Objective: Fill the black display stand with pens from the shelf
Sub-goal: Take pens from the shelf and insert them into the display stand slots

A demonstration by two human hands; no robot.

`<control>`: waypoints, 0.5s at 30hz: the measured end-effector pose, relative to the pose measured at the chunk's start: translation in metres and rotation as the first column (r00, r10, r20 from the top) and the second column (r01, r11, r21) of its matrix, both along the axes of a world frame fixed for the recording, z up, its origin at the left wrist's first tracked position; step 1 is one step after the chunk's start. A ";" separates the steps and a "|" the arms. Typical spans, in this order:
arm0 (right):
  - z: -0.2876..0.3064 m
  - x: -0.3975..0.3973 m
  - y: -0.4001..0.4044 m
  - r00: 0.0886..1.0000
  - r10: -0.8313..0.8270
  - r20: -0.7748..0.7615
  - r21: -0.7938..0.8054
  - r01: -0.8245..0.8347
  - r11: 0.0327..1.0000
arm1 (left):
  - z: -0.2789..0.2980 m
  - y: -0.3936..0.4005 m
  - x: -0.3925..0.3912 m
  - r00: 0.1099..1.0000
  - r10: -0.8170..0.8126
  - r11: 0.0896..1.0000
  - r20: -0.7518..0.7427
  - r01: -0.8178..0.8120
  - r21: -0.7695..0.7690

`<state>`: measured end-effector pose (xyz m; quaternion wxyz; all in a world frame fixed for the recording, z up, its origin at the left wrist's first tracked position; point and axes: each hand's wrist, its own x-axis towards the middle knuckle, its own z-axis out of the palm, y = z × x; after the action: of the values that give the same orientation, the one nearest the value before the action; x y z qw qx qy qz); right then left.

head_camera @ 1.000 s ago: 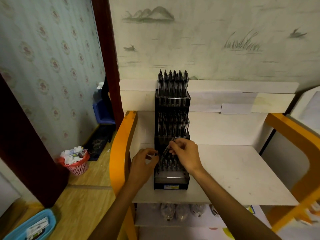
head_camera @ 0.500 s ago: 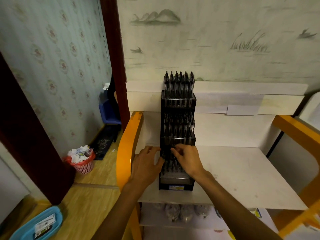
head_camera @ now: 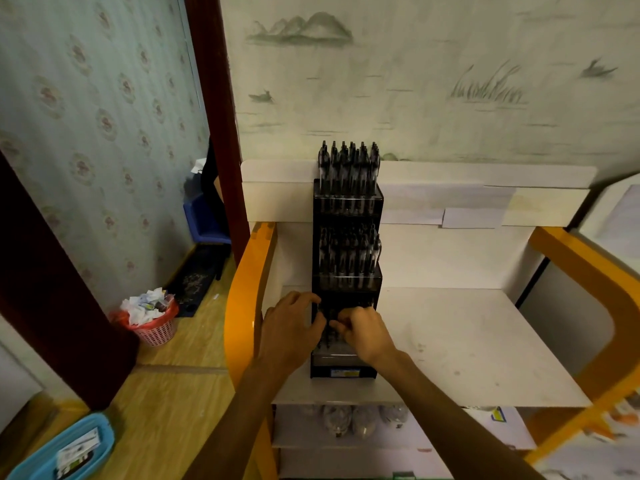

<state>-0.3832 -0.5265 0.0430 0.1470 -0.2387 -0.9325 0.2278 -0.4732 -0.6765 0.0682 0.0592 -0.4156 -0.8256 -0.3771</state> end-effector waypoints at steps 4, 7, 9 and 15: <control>0.011 0.025 0.010 0.999 -0.036 0.009 0.036 0.036 0.999 | 0.003 0.016 0.009 0.999 -0.031 1.000 -0.010 0.031 -0.001; 0.021 0.053 0.025 0.997 -0.076 -0.001 0.042 0.076 0.996 | 0.009 0.033 0.025 0.994 -0.108 0.993 -0.006 0.109 0.039; 0.028 0.074 0.036 0.994 -0.108 -0.022 0.068 0.109 0.992 | 0.013 0.047 0.040 0.986 -0.163 0.984 -0.026 0.164 0.063; 0.041 0.157 0.076 0.979 -0.194 -0.069 0.094 0.200 0.975 | 0.026 0.101 0.104 0.959 -0.281 0.960 -0.027 0.281 0.001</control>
<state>-0.2262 -0.4509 0.0844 0.2082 -0.3156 -0.9097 0.1720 -0.3694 -0.5756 0.0937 0.0172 -0.5333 -0.7565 -0.3780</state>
